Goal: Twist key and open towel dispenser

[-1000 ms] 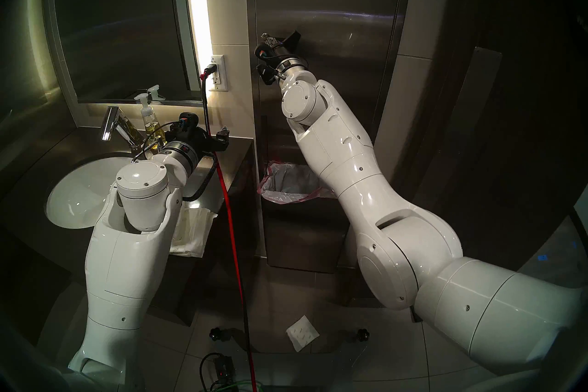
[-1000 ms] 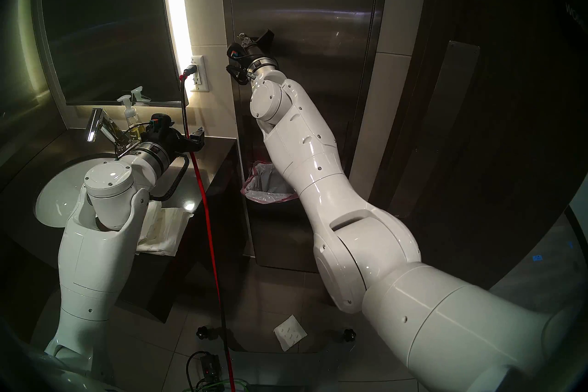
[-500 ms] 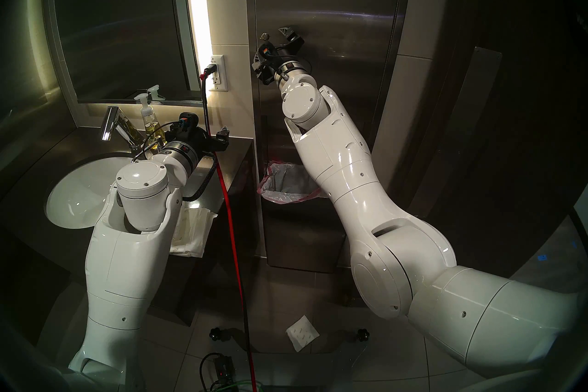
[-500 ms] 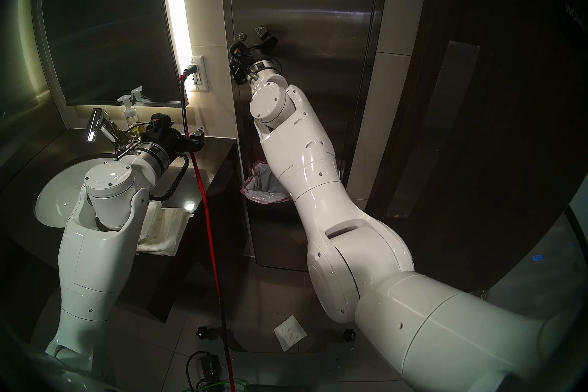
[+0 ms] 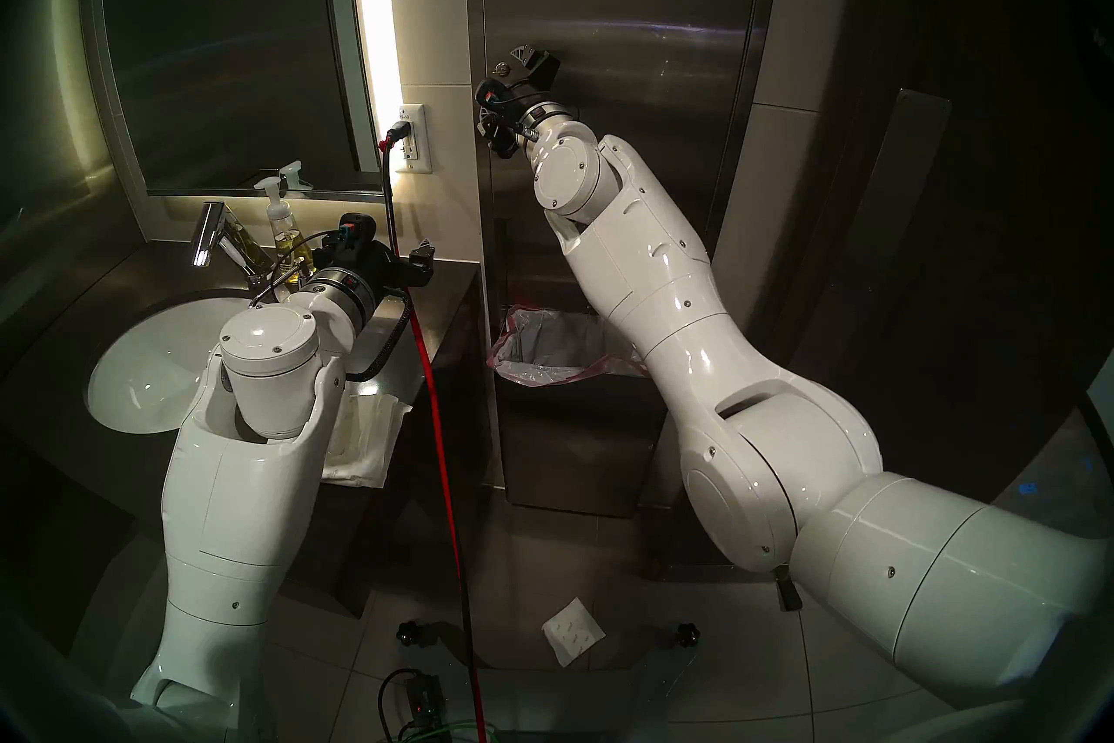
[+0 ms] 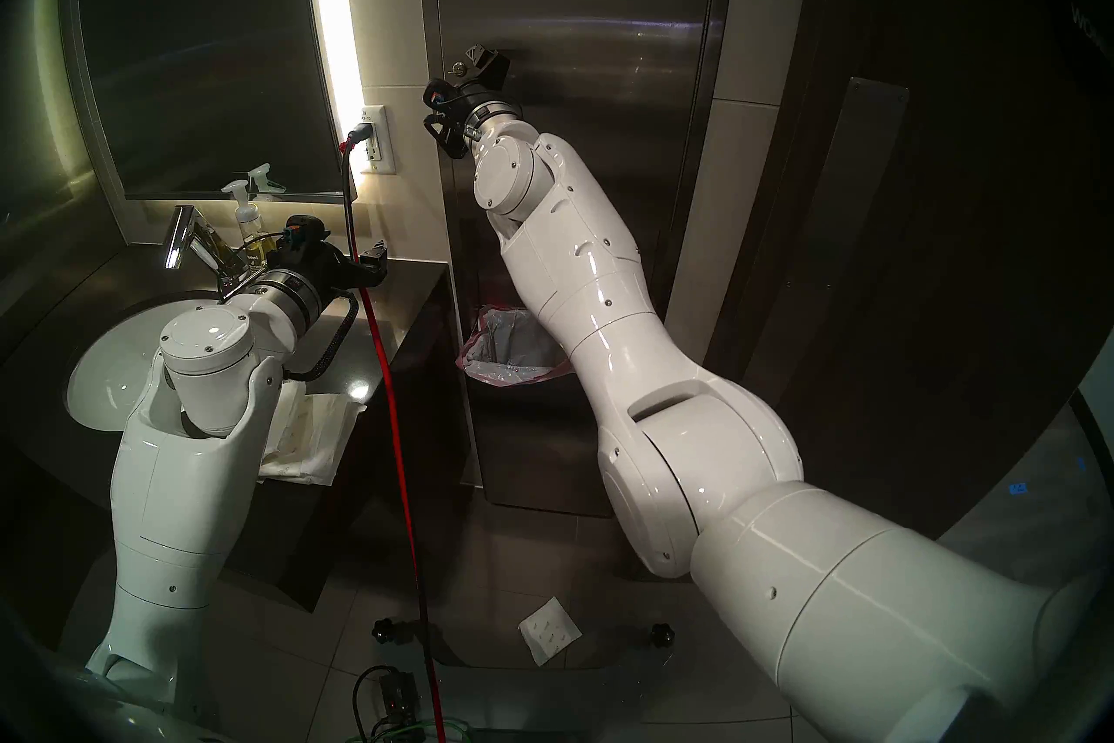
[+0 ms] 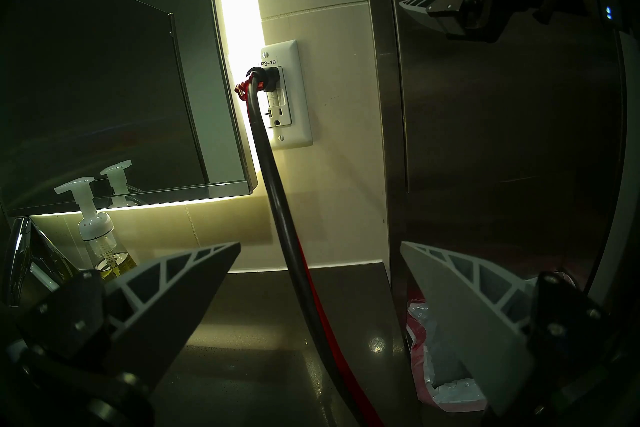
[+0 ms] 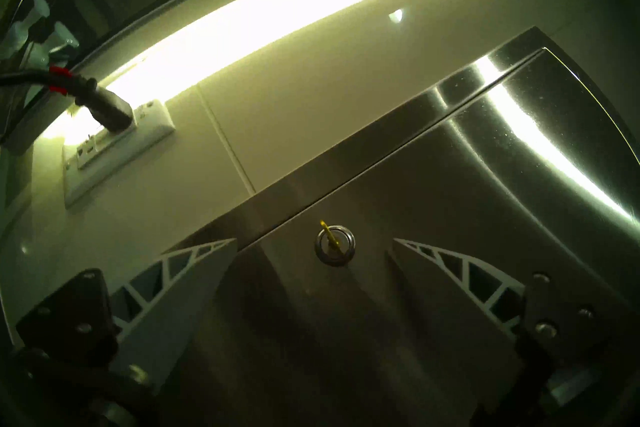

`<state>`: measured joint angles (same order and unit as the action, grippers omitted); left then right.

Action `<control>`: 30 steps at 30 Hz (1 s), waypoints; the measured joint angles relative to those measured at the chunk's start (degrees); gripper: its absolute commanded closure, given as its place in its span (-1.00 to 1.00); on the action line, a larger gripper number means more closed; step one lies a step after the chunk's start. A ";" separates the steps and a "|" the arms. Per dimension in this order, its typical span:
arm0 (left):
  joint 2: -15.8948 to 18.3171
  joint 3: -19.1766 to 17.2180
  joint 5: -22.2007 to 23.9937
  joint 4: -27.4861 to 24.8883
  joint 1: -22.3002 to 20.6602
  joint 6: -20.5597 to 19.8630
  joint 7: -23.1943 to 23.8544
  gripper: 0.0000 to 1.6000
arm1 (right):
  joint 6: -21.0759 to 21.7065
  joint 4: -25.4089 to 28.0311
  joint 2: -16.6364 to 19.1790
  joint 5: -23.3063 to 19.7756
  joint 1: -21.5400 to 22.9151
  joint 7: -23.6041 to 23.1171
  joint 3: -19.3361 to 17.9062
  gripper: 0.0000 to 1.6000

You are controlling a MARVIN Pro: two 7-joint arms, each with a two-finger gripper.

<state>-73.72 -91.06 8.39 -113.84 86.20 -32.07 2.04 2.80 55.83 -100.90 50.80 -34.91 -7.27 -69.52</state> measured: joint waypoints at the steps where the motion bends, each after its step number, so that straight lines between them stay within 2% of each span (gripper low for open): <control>1: -0.02 -0.01 -0.02 0.00 0.00 0.00 0.01 -1.00 | 0.02 -0.28 0.16 0.26 0.36 -0.16 0.11 0.03; 6: -0.08 -0.04 -0.09 0.00 0.00 -0.01 0.07 -1.00 | -0.35 -1.48 0.67 0.87 1.76 -0.55 0.49 0.04; 9: -0.11 -0.06 -0.13 0.00 0.00 -0.01 0.13 -1.00 | -0.98 -2.24 0.81 1.04 2.44 -0.50 0.61 -0.47; 13: -0.15 -0.09 -0.17 0.00 0.00 -0.02 0.17 -1.00 | -1.54 -3.03 0.91 1.12 3.06 -0.36 0.62 -0.36; 15: -0.18 -0.10 -0.21 0.00 0.00 -0.02 0.20 -1.00 | -1.90 -3.73 0.91 1.15 3.52 -0.27 0.59 -0.54; 18: -0.20 -0.12 -0.25 0.00 0.00 -0.03 0.22 -1.00 | -2.20 -4.45 0.84 1.16 3.94 -0.20 0.52 -0.53; 21: -0.24 -0.13 -0.30 0.00 0.00 -0.03 0.26 -1.00 | -2.53 -5.09 0.59 1.18 4.35 -0.13 0.50 -0.44; 23: -0.27 -0.14 -0.34 0.00 0.00 -0.03 0.28 -1.00 | -2.72 -5.49 0.36 1.22 4.66 -0.09 0.50 -0.50; 26: -0.30 -0.16 -0.39 0.00 0.00 -0.04 0.32 -1.00 | -2.90 -6.13 0.06 1.32 5.10 0.01 0.50 -0.33; 27: -0.31 -0.16 -0.40 0.00 0.00 -0.04 0.33 -1.00 | -2.92 -6.28 0.00 1.34 5.19 0.03 0.50 0.04; 28: -0.33 -0.17 -0.42 0.00 0.00 -0.04 0.35 -1.00 | -2.97 -6.59 -0.15 1.40 5.38 0.09 0.50 0.68; 29: -0.34 -0.18 -0.43 0.00 0.00 -0.05 0.36 -1.00 | -2.98 -6.69 -0.23 1.44 5.45 0.11 0.50 1.00; 30: -0.35 -0.19 -0.44 0.00 0.00 -0.05 0.37 -1.00 | -3.00 -6.75 -0.30 1.48 5.51 0.12 0.50 1.00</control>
<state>-74.07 -91.25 7.95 -113.83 86.19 -32.12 2.41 -0.20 49.08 -101.20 52.28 -29.41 -7.15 -69.02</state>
